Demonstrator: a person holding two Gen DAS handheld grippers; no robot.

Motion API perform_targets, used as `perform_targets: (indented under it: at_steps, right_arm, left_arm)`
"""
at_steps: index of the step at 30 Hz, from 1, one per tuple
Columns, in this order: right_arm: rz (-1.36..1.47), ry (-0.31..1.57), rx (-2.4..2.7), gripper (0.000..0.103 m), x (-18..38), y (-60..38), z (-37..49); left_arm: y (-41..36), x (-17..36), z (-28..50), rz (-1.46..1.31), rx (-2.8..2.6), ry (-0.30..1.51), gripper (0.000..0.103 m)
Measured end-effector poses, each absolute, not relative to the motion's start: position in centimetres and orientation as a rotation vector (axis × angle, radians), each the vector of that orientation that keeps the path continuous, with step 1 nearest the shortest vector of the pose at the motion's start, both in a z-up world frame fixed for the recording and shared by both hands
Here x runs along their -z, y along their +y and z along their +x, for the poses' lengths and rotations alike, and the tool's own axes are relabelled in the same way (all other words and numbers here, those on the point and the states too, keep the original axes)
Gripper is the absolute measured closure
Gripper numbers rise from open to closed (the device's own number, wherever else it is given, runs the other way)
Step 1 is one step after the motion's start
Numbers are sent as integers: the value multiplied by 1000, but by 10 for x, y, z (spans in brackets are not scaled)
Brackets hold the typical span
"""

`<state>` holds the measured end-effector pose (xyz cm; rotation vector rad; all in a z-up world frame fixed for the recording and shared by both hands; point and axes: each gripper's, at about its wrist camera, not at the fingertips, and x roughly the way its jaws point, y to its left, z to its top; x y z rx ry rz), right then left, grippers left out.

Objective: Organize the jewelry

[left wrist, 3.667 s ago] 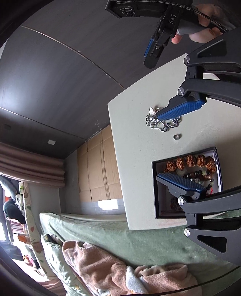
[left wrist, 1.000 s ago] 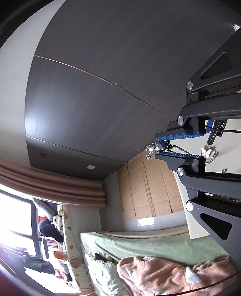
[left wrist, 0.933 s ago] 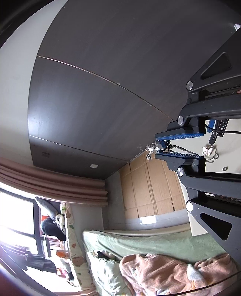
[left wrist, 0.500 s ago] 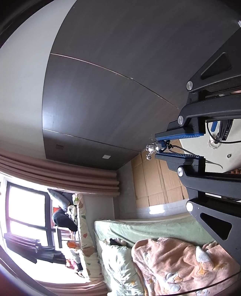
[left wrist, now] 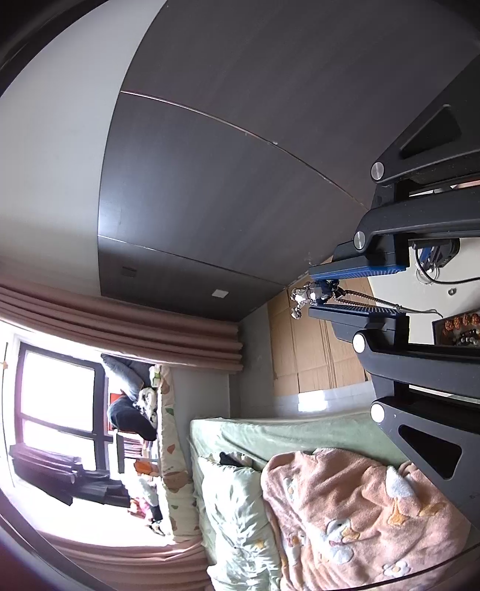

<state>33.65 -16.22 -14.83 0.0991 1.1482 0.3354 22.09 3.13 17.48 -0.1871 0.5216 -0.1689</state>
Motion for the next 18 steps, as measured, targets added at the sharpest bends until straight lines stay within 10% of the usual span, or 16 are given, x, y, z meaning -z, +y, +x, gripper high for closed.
perform_targets:
  at_steps: [18]
  right_arm:
    - [425,1065,-544,90,104,-171,306]
  left_arm:
    - [52,-174,204,-212,134,530,89]
